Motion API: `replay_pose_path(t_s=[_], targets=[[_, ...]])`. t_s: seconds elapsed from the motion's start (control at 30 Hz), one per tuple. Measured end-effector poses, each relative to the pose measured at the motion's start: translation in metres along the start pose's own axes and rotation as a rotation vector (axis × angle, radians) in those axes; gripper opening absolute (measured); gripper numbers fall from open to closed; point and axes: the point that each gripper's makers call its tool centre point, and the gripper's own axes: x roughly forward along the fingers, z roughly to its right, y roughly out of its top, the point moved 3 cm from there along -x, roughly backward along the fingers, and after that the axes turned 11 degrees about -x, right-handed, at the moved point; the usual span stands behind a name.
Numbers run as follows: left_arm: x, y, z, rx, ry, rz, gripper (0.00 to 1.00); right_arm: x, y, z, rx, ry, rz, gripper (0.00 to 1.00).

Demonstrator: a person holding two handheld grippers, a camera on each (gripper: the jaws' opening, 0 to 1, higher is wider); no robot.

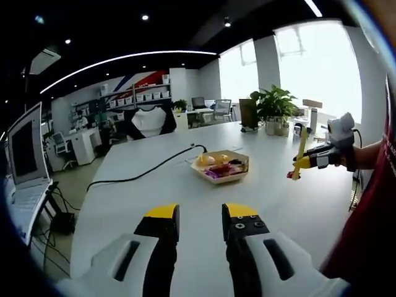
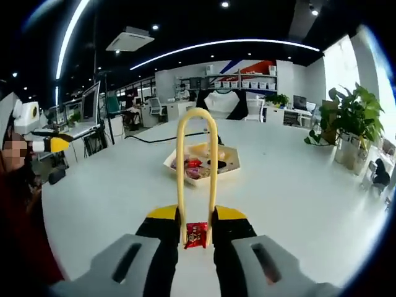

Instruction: Place the target food into the container with the food tongs after gripping and lifting it, then release it inside without dropping or visibly crushing the food.

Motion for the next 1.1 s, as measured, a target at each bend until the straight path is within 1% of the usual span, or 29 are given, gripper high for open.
replay_pose_path(t_s=[0.17,0.2,0.27,0.4,0.53,0.63,0.67,0.73,0.83,0.87,0.93,0.97,1.0,1.03,1.07,1.1], targets=[[-0.004,-0.001,-0.007,-0.008,0.020,-0.002,0.29,0.013,0.026,0.014,0.002,0.005,0.044,0.15],[-0.005,-0.002,-0.009,-0.013,0.026,-0.001,0.28,0.017,0.034,0.017,0.006,0.008,0.062,0.15],[-0.007,-0.003,-0.011,-0.016,0.035,-0.003,0.28,0.026,0.044,0.021,0.017,0.011,0.075,0.16],[-0.012,-0.005,-0.015,-0.015,0.058,-0.006,0.28,0.044,0.053,0.027,-0.002,0.018,0.086,0.16],[-0.019,-0.005,-0.021,-0.018,0.087,-0.005,0.28,0.064,0.071,0.034,-0.005,0.019,0.113,0.16],[-0.024,-0.008,-0.025,-0.016,0.109,-0.014,0.28,0.083,0.086,0.038,-0.027,0.020,0.131,0.16],[-0.026,-0.009,-0.026,-0.015,0.115,-0.016,0.28,0.085,0.088,0.039,-0.029,0.022,0.132,0.16],[-0.029,-0.010,-0.028,-0.019,0.126,-0.017,0.27,0.097,0.096,0.041,-0.033,0.023,0.142,0.16],[-0.032,-0.012,-0.031,-0.023,0.143,-0.019,0.27,0.107,0.103,0.043,-0.025,0.020,0.155,0.16],[-0.033,-0.012,-0.031,-0.027,0.149,-0.018,0.27,0.116,0.107,0.043,-0.017,0.015,0.161,0.16],[-0.035,-0.012,-0.031,-0.033,0.153,-0.014,0.27,0.124,0.110,0.043,-0.019,0.012,0.166,0.17],[-0.036,-0.012,-0.031,-0.043,0.152,-0.008,0.27,0.128,0.110,0.043,-0.018,0.009,0.168,0.19],[-0.036,-0.012,-0.031,-0.046,0.152,-0.006,0.27,0.133,0.112,0.042,-0.009,0.023,0.188,0.22],[-0.037,-0.011,-0.031,-0.051,0.152,-0.003,0.27,0.137,0.112,0.036,-0.014,0.056,0.198,0.24],[-0.037,-0.011,-0.031,-0.056,0.156,0.001,0.27,0.140,0.109,0.037,-0.008,0.037,0.181,0.24],[-0.037,-0.011,-0.032,-0.059,0.158,0.003,0.27,0.141,0.107,0.037,-0.018,0.036,0.174,0.24]])
